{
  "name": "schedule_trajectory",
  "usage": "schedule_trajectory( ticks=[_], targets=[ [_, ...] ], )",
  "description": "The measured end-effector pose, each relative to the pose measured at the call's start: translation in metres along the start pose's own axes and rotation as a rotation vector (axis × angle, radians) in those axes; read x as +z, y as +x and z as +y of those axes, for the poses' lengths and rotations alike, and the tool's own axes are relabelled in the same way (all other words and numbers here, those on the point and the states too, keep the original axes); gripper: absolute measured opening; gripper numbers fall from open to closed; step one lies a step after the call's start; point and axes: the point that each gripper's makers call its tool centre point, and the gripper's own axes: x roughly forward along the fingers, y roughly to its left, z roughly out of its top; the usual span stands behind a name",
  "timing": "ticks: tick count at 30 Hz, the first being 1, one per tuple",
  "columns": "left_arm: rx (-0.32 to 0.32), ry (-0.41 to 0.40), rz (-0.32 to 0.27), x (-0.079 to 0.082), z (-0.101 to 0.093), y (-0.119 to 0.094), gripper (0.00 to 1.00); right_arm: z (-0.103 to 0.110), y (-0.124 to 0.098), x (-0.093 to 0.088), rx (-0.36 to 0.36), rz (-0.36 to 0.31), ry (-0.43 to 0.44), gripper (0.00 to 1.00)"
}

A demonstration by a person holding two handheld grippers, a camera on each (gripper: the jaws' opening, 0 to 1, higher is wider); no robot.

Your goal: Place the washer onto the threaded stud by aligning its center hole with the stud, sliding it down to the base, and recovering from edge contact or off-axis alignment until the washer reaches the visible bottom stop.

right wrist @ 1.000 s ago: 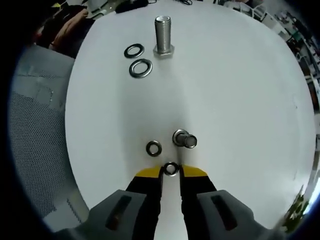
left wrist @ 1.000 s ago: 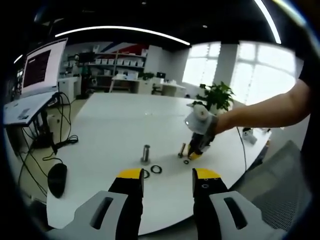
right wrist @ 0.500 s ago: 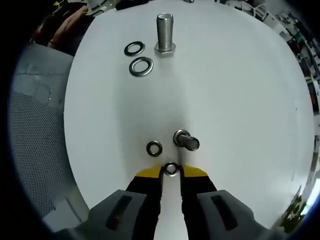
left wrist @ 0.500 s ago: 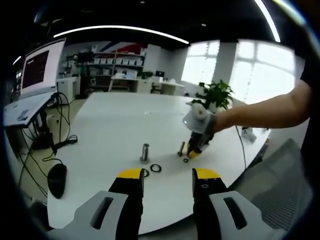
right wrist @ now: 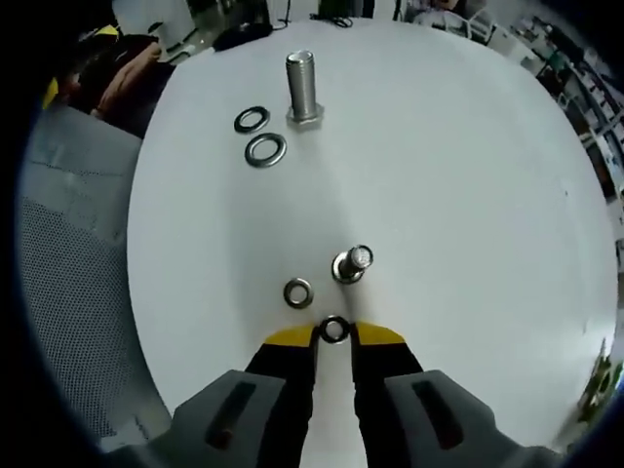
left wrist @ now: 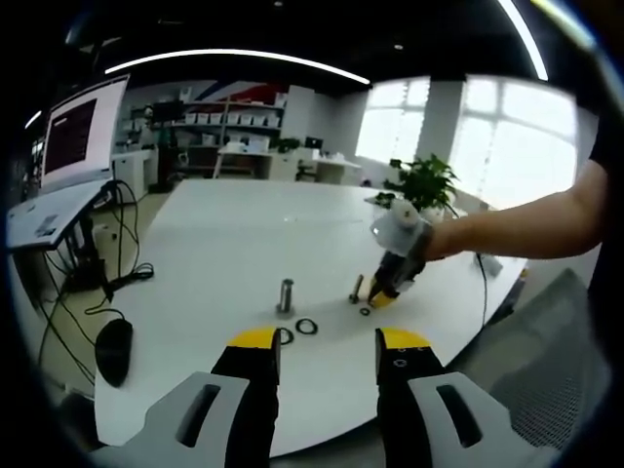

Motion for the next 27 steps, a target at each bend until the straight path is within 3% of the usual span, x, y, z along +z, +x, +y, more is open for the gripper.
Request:
schedule_trajectory(
  ticks=[3,13,23,27],
  targets=[
    [0.001,-0.001,0.002,0.0,0.0,0.0,0.37,0.001,-0.001,0.001,-0.013,-0.061,0.011,0.17],
    [0.001,0.003,0.017,-0.003,0.0,0.001,0.36,-0.003,-0.003,0.0,-0.08,-0.291,0.192,0.18],
    [0.0,0.007,0.022,-0.004,-0.001,0.001,0.36,-0.002,-0.003,0.004,-0.129,-0.397,0.224,0.14],
    [0.001,0.006,0.021,-0.004,0.0,0.001,0.36,-0.009,-0.006,0.009,-0.174,-0.401,0.235,0.13]
  ],
)
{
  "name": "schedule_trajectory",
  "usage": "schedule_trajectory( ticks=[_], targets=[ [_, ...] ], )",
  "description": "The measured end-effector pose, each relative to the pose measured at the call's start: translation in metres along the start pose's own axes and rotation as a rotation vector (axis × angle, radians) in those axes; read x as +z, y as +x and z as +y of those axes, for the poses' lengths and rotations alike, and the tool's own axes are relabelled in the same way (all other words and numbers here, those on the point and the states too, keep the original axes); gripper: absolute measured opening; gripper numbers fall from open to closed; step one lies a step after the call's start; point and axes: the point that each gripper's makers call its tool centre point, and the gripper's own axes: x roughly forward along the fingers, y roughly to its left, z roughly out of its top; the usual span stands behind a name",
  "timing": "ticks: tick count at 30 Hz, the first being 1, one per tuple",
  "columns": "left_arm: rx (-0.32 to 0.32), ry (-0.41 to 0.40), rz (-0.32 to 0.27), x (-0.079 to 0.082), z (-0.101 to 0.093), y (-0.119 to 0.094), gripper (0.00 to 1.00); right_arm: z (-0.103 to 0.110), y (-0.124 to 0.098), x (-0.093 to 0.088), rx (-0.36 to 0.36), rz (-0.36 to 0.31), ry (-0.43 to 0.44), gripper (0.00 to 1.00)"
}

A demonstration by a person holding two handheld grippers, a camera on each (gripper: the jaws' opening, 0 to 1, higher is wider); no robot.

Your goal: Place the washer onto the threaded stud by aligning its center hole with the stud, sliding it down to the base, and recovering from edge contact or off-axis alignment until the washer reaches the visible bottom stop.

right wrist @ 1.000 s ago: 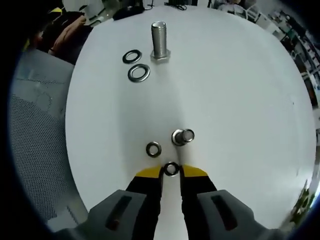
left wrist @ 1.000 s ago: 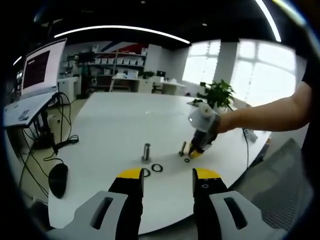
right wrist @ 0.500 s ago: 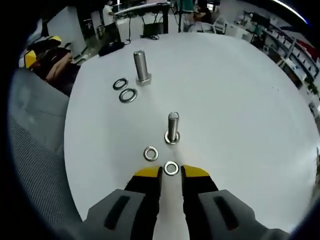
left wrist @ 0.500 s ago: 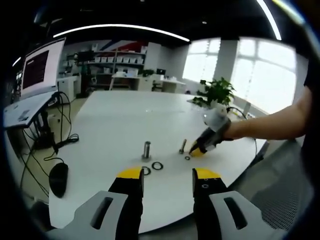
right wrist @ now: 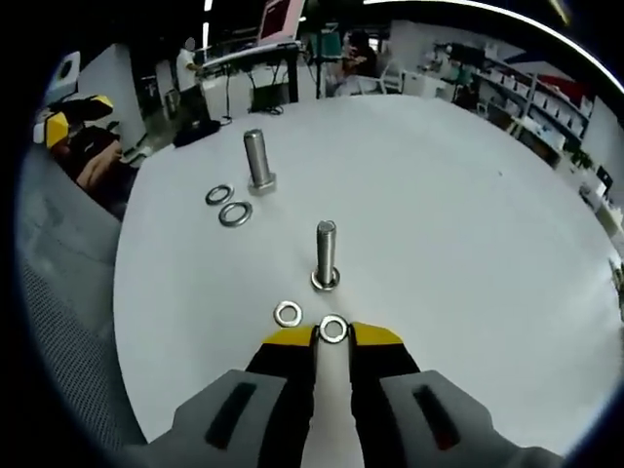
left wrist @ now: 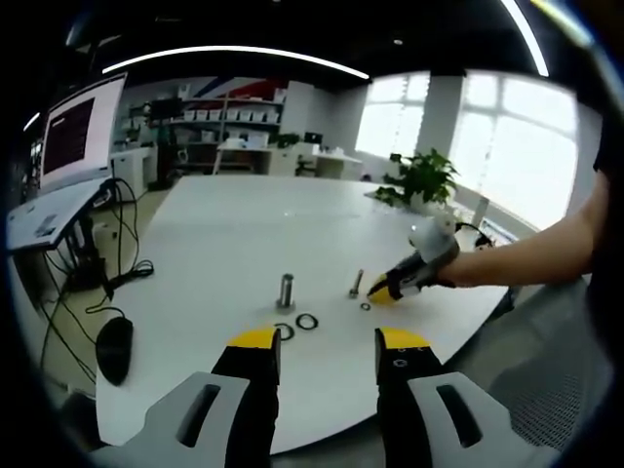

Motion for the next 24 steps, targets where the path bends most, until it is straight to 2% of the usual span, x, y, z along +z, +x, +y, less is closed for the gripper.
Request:
schedule_trajectory(
  ticks=[4,12,24],
  targets=[
    [-0.002,-0.001,-0.002,0.0,0.0,0.0,0.36,-0.001,-0.004,0.011,-0.003,-0.033,0.009,0.13],
    [-0.004,0.0,-0.002,0.0,0.0,0.0,0.36,-0.002,-0.007,0.013,-0.006,-0.027,-0.01,0.13],
    [0.0,0.002,0.0,0.0,0.0,-0.001,0.36,-0.005,-0.02,0.039,-0.02,-0.075,-0.066,0.13]
  ],
)
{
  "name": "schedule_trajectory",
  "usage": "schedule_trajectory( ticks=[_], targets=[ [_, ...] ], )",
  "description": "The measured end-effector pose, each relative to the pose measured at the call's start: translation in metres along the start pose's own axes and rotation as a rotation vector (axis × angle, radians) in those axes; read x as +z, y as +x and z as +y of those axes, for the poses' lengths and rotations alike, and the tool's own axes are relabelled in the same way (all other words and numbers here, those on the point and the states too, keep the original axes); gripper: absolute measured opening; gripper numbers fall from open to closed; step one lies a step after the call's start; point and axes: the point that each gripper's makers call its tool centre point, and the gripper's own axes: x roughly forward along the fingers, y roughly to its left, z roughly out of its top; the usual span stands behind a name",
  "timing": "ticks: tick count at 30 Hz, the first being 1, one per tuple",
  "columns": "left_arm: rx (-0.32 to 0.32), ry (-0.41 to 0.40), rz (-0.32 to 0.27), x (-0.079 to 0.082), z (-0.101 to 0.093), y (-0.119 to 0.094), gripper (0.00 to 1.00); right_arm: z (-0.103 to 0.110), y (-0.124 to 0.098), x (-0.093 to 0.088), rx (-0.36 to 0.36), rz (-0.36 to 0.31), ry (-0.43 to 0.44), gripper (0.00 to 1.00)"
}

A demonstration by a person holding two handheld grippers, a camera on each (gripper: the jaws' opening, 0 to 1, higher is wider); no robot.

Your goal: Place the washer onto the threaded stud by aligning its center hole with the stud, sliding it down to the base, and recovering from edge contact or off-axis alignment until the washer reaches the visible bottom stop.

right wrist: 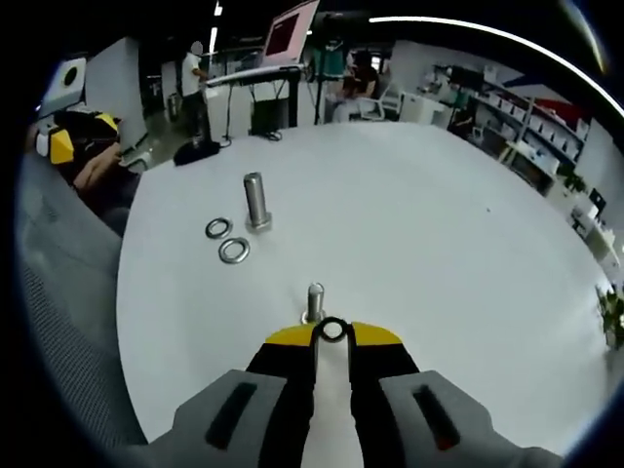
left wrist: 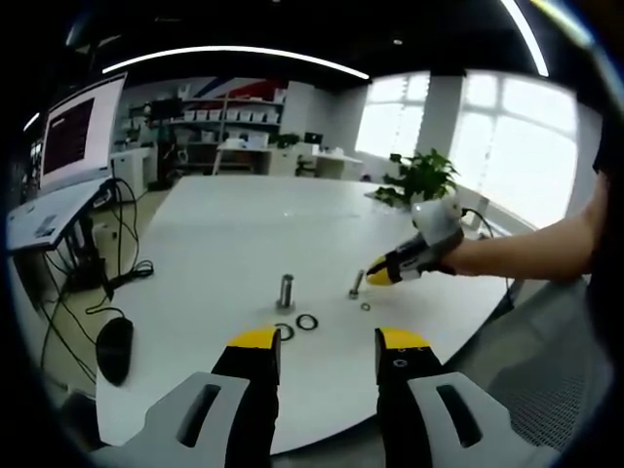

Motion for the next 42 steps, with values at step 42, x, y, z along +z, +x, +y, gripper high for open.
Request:
schedule_trajectory(
  ticks=[42],
  targets=[
    [-0.005,-0.004,0.006,-0.001,-0.001,0.0,0.36,0.011,-0.001,0.022,0.043,-0.015,-0.145,0.13]
  ],
)
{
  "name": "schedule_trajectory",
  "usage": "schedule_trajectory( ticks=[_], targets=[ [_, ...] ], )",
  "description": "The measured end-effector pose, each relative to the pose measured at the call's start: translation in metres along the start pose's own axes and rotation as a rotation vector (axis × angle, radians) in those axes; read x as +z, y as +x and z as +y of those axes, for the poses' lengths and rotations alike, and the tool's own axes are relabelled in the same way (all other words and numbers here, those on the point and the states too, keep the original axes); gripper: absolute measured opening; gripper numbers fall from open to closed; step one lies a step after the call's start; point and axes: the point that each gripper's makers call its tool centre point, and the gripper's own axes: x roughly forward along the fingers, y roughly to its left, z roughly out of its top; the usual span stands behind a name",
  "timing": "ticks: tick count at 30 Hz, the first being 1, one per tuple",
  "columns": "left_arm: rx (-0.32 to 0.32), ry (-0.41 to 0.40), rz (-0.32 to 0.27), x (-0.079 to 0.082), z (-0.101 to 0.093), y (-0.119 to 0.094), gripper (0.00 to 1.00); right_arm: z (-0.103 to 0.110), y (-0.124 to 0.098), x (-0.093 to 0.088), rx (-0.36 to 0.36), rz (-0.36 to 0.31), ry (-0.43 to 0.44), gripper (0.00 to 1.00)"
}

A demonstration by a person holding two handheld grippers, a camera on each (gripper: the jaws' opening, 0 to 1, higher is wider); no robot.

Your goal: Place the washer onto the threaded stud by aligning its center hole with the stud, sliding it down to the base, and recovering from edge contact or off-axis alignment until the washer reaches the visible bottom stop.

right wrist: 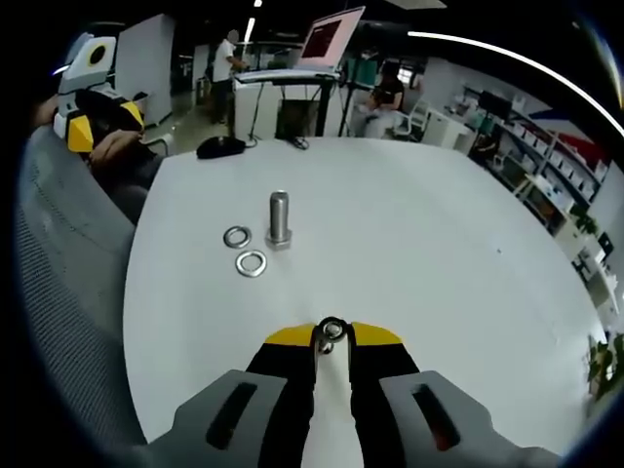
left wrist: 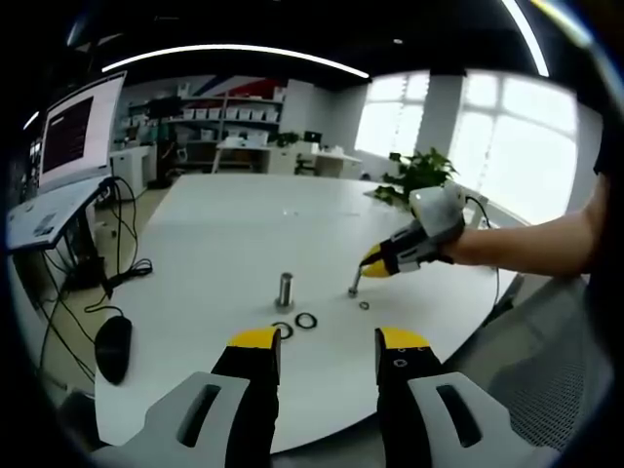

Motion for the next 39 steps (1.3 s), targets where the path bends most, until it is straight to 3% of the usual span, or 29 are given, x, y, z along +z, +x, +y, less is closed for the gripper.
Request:
schedule_trajectory(
  ticks=[22,35,39],
  targets=[
    [-0.004,0.003,-0.004,0.001,-0.001,0.0,0.36,0.002,-0.007,0.006,0.132,0.15,-0.044,0.13],
    [-0.012,0.005,-0.001,0.0,-0.002,0.0,0.36,0.004,-0.011,0.009,0.195,0.243,-0.142,0.13],
    [-0.012,0.002,-0.004,0.0,-0.002,0.0,0.36,0.01,-0.015,0.007,0.261,0.296,-0.187,0.13]
  ],
)
